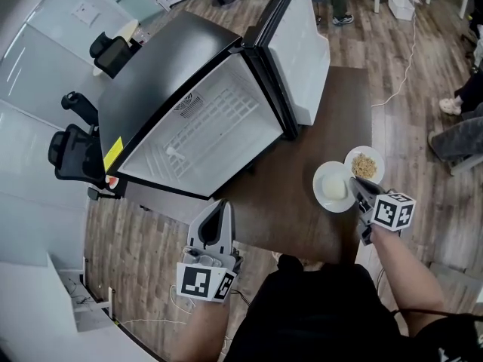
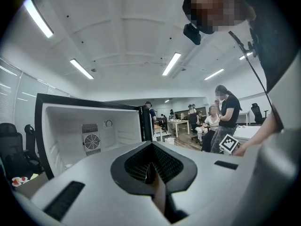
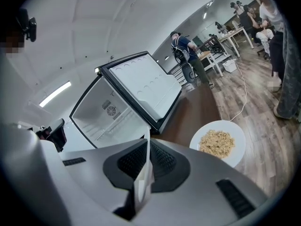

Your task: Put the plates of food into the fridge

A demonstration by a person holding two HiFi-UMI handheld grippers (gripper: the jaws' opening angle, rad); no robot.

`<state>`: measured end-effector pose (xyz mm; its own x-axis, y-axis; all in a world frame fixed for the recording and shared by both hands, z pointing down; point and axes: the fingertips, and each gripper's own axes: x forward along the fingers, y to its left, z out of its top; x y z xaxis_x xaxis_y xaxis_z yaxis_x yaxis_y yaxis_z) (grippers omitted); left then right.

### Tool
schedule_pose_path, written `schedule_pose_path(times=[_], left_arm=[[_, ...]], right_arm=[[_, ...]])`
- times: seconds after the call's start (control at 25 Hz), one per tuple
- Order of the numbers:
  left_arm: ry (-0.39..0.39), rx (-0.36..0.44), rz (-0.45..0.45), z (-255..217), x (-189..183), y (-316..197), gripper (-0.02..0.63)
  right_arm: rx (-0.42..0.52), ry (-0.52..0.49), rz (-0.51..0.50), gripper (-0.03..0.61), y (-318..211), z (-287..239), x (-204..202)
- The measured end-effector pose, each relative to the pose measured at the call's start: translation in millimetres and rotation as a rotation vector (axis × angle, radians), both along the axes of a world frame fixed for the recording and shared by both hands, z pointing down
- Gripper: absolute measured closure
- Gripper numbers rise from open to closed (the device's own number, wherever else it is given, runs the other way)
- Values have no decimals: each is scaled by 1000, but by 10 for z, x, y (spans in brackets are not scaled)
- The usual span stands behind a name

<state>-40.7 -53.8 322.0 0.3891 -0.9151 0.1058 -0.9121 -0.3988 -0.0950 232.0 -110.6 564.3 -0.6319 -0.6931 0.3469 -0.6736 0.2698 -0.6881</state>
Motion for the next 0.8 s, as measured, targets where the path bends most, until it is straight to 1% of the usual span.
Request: schedule_pose_path(times=[0.4,0.52,0.68,0.8], left_arm=[[22,30,-57,-138,-557,-16,611],[32,38,-76,-166,-762,7,611],[37,54,-93,-233,-1001,45,611],[38,68,-106,-294,-1194,59,611]], right_arm=[[9,-74,-2,560,-293,-362,-535],[28,-69,-4,560,-380,-516,-711],[48,-121,-6,560,-491,-746,-1000],[54,-136,3,560,-580,-885,-1174]])
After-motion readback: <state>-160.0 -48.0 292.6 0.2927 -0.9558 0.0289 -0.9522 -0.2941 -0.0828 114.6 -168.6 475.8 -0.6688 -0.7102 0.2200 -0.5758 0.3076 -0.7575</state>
